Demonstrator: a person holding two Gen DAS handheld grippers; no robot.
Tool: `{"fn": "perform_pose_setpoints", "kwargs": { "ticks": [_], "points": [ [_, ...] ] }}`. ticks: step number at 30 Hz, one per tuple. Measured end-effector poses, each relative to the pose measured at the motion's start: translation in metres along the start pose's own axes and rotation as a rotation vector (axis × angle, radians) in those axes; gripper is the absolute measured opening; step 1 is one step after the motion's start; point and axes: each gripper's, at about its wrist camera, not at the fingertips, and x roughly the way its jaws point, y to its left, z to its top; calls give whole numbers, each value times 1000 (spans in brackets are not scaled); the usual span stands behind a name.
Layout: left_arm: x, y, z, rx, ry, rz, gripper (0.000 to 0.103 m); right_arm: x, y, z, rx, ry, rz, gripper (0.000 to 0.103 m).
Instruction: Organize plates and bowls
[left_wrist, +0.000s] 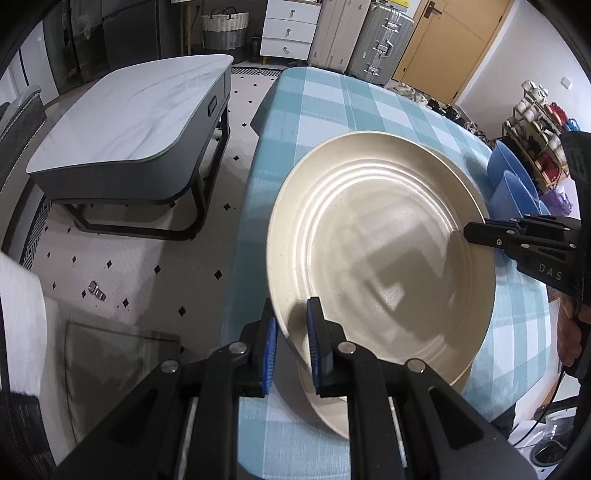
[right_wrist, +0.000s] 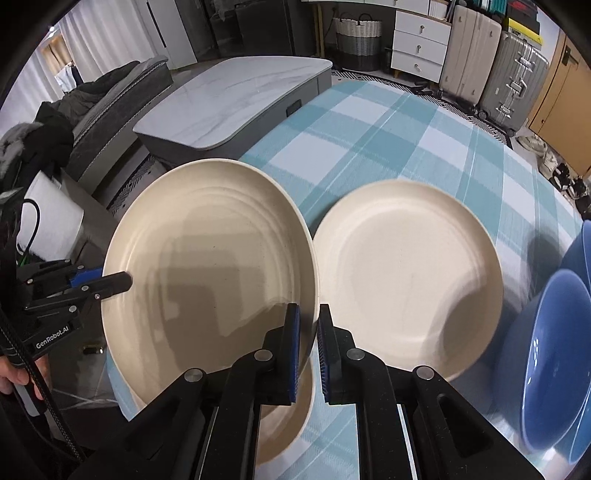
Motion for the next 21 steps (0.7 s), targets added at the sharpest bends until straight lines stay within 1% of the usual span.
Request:
{"fn": "perform_pose_setpoints", "kwargs": {
  "ticks": [5, 10, 16, 21],
  "points": [
    [3, -10, -14, 56, 26, 27, 14, -2, 7, -22, -5, -6, -15, 9],
    [6, -11, -23, 62, 32, 33, 14, 1, 9, -41, -4, 5, -13, 9],
    [9, -16, -34, 87, 40, 48, 14, 2, 12, -53, -13, 7, -17, 9],
    [14, -24, -42, 132, 61, 71, 18, 5, 17, -62, -48, 8, -53, 9]
  ]
}}
